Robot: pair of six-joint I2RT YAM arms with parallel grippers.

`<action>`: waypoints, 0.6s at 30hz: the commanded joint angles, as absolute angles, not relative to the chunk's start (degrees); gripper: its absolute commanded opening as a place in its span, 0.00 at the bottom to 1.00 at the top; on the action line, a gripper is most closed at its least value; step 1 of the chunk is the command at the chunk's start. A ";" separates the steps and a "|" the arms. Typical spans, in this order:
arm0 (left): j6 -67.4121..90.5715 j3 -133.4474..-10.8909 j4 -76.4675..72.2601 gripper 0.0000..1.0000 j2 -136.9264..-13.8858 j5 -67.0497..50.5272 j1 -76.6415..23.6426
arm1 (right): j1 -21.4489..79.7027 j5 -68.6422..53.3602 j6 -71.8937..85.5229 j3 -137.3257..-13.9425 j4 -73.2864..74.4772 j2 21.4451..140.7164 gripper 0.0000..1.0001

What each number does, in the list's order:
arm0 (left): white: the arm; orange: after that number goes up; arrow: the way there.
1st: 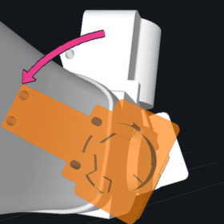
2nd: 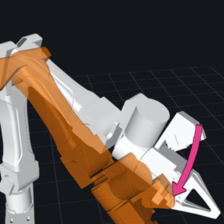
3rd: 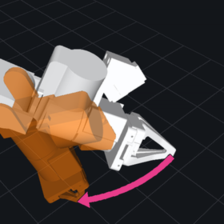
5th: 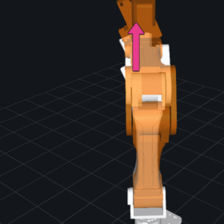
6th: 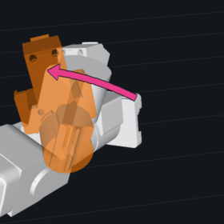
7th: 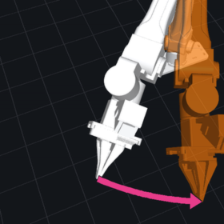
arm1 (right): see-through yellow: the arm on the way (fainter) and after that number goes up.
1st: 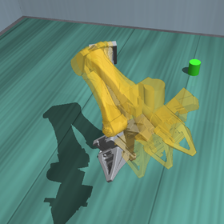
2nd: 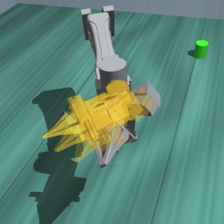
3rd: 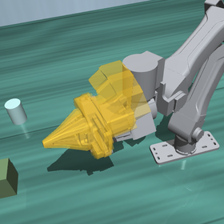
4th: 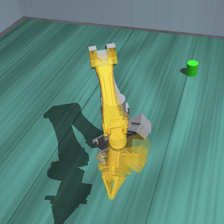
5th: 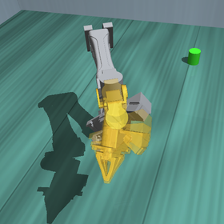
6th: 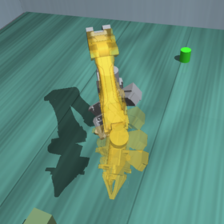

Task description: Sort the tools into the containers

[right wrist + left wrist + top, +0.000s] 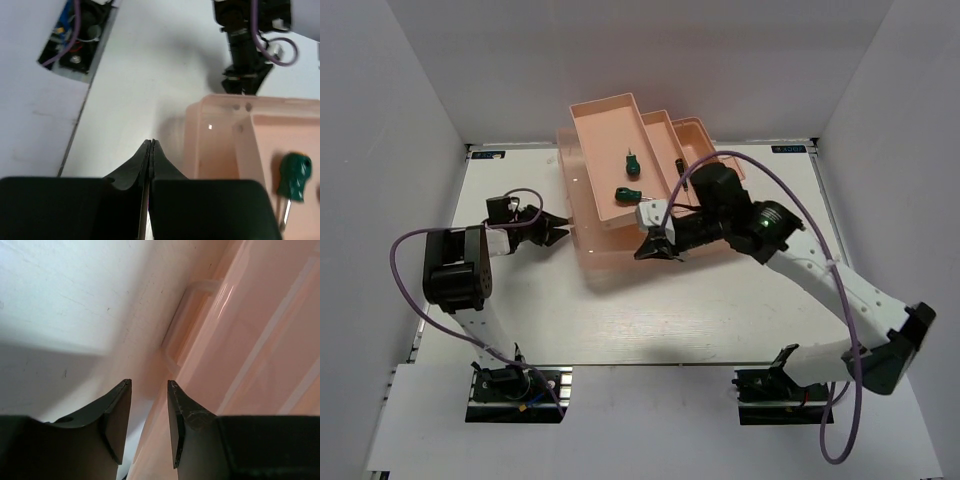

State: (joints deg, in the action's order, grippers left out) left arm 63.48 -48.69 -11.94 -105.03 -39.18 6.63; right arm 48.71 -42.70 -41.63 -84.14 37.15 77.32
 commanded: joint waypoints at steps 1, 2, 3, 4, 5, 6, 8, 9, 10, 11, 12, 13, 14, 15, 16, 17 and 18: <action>63.72 -53.34 -14.77 0.46 -105.02 -44.82 5.80 | 46.07 -37.05 -34.04 -77.21 31.59 71.07 0.00; 63.72 -53.96 -14.77 0.46 -105.81 -45.52 5.28 | 44.75 -31.26 -30.88 -74.30 25.20 68.93 0.00; 63.72 -55.01 -14.77 0.46 -105.82 -45.53 5.27 | 44.48 -7.88 -23.28 -67.22 17.57 66.91 0.00; 63.72 -55.54 -14.77 0.46 -106.34 -46.05 5.27 | 44.21 -1.12 -23.38 -62.97 3.05 64.01 0.00; 63.72 -56.59 -14.77 0.46 -106.35 -46.05 5.27 | 41.25 8.25 -24.60 -66.32 3.86 66.51 0.00; 63.72 -57.21 -14.77 0.46 -106.87 -46.05 4.75 | 39.22 15.92 -22.96 -69.58 5.96 71.58 0.00; 63.72 -58.87 -14.06 0.46 -106.87 -46.05 4.75 | 27.87 19.77 -14.91 -82.82 20.18 79.75 0.00; 63.72 -59.58 -14.06 0.47 -107.48 -46.05 4.22 | 24.73 16.64 -10.76 -84.62 24.13 83.89 0.00; 63.72 -60.11 -13.54 0.47 -108.01 -46.05 4.22 | 19.48 14.00 -7.33 -87.77 26.69 85.50 0.00; 63.72 -61.25 -13.54 0.47 -108.02 -46.58 4.22 | 15.07 12.50 -6.16 -88.24 27.50 89.35 0.00; 63.72 -61.96 -13.01 0.47 -108.63 -46.58 3.61 | 13.72 10.13 -6.41 -88.50 27.94 90.43 0.00; 63.72 -62.48 -13.01 0.47 -108.63 -46.58 3.60 | 11.62 9.85 -6.76 -88.68 28.30 91.48 0.00; 63.72 -63.01 -12.49 0.47 -108.63 -46.58 3.60 | 9.60 8.71 -6.68 -89.46 29.69 95.15 0.00; 63.72 -63.89 -12.48 0.47 -109.15 -46.58 3.08 | 7.58 6.87 -6.24 -90.52 31.62 96.93 0.06; 63.72 -64.42 -12.48 0.47 -109.16 -46.58 3.08 | 6.86 2.33 -5.98 -94.70 34.34 98.86 0.13; 63.72 -64.95 -12.48 0.47 -109.86 -46.58 3.08 | 3.98 0.63 -5.98 -98.49 40.11 105.40 0.36; 63.72 -65.73 -11.96 0.47 -109.86 -46.58 2.55 | 3.35 -5.21 -6.15 -102.18 41.99 107.56 0.45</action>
